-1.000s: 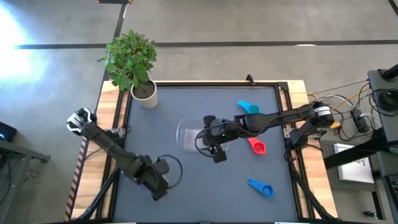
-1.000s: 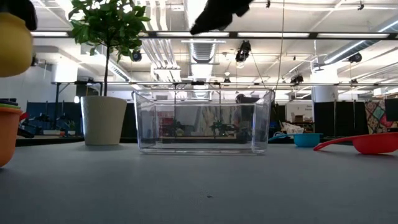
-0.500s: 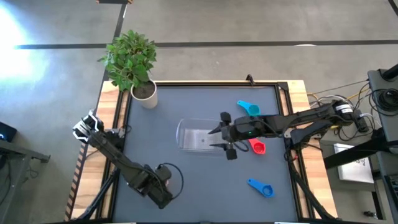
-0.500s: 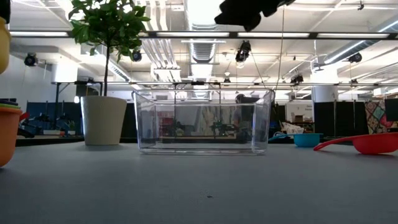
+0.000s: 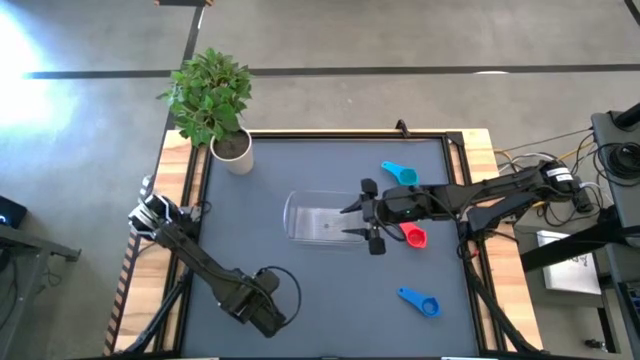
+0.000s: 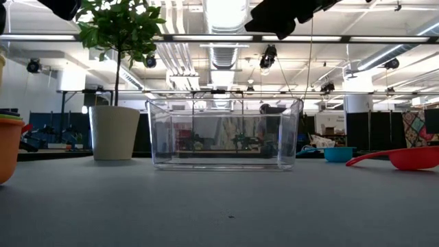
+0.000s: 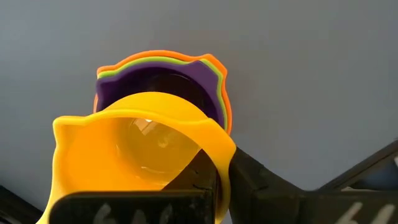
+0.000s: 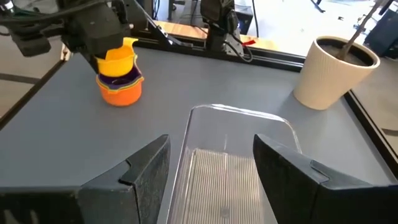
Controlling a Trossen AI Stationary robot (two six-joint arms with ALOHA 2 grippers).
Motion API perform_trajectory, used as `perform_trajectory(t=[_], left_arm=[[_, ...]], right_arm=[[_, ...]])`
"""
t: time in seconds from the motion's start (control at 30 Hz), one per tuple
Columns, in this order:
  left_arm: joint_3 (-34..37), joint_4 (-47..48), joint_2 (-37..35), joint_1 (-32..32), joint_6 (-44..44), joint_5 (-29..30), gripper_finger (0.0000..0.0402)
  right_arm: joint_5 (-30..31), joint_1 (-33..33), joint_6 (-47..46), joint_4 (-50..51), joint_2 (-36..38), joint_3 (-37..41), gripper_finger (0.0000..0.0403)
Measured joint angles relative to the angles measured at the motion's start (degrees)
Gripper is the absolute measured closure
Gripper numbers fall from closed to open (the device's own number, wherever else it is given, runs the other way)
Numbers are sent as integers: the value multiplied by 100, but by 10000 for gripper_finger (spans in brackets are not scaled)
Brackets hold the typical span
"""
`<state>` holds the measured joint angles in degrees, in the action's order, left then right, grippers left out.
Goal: Nest measuring cups in basket
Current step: Stack the yellow measuring cup on top of the violet measuring cup
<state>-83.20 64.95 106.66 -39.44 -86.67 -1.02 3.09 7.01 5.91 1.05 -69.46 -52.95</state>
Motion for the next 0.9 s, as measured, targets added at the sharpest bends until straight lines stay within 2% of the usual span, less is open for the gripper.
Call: perform_trajectory(t=[0.23, 0.33, 0.77, 0.9], left_arm=[[4, -88, 50, 0, 160, 26, 399], [25, -126, 81, 9, 209, 31, 382], [33, -122, 109, 9, 513, 59, 227], [36, -118, 109, 11, 518, 57, 194]], right_arm=[[-2, 0, 11, 33, 51, -19, 184], [0, 0, 7, 40, 51, -20, 184], [2, 0, -41, 36, 51, -22, 184], [3, 0, -84, 38, 51, -28, 184]])
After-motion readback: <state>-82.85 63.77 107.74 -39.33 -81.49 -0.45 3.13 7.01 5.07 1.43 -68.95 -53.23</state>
